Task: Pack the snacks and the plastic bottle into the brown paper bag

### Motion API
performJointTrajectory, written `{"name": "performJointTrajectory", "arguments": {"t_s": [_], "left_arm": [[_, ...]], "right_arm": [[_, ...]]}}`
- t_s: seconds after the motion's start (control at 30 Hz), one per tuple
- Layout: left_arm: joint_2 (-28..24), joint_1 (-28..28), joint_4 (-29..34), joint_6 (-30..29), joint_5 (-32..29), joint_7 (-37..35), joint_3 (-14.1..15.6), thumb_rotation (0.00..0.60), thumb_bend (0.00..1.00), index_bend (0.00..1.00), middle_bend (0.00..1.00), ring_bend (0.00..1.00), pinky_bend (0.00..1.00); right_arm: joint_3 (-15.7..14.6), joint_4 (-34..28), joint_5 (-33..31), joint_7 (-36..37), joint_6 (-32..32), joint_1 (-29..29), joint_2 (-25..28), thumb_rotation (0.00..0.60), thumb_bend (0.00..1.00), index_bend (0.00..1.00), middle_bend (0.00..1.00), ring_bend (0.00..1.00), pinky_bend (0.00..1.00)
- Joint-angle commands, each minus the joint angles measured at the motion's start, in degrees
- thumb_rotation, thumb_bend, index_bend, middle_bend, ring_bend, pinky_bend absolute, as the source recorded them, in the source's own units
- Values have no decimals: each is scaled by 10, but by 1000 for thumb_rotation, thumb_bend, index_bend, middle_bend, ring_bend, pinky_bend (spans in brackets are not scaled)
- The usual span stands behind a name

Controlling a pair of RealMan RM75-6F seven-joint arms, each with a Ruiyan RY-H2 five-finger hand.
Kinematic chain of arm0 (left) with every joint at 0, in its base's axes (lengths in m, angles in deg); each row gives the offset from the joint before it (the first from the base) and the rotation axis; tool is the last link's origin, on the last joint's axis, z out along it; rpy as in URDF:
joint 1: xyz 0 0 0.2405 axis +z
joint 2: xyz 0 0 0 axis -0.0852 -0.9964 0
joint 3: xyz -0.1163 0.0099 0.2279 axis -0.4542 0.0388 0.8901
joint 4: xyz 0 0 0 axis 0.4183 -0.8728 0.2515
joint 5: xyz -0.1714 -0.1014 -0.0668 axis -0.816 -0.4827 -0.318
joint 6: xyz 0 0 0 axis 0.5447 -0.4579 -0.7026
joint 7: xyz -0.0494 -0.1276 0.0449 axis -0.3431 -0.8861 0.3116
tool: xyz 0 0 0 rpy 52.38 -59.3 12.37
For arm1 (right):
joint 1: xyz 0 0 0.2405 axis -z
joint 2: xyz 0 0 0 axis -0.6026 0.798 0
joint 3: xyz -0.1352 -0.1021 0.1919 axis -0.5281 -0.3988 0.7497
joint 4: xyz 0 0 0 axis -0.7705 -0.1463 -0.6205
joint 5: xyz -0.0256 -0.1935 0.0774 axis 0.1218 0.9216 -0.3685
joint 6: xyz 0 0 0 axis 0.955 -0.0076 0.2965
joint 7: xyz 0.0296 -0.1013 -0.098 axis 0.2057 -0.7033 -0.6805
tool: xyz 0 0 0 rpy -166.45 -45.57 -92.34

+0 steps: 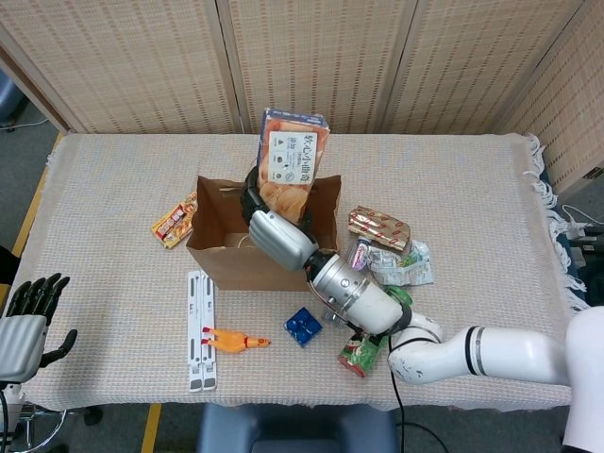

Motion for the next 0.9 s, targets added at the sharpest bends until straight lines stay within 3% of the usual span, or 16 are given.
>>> {"name": "performJointTrajectory", "arguments": {"t_s": [0.03, 0.1, 0.13, 0.17, 0.27, 0.67, 0.9], "left_arm": [[-2, -1, 0, 2, 0, -4, 0, 600, 353, 4, 0, 0, 0], [-3, -1, 0, 3, 0, -6, 1, 600, 353, 4, 0, 0, 0], [-3, -1, 0, 3, 1, -7, 1, 600, 353, 4, 0, 0, 0], [-3, -2, 0, 4, 1, -7, 1, 600, 353, 4, 0, 0, 0], [-3, -2, 0, 3, 1, -6, 1, 600, 354, 4, 0, 0, 0], [-1, 0, 2, 0, -1, 4, 1, 600, 355, 4, 0, 0, 0], [0, 0, 1, -1, 0, 4, 1, 600, 354, 4, 0, 0, 0]], "right_arm": [[-18, 18, -26, -14, -9, -16, -21, 600, 266, 399, 502, 407, 487], [-22, 19, -41, -23, -28, -20, -28, 600, 210, 174, 382, 261, 377], [-23, 16, -51, -30, -42, -23, -32, 600, 145, 51, 267, 146, 266], [-24, 13, -56, -34, -52, -24, -33, 600, 96, 3, 171, 67, 174], [-28, -3, -67, -34, -78, -27, -33, 600, 20, 0, 11, 0, 22], [-64, -56, -13, 9, -134, -19, 6, 600, 0, 0, 0, 0, 0], [-77, -132, 48, 104, -236, 57, 57, 600, 0, 0, 0, 0, 0]]}}
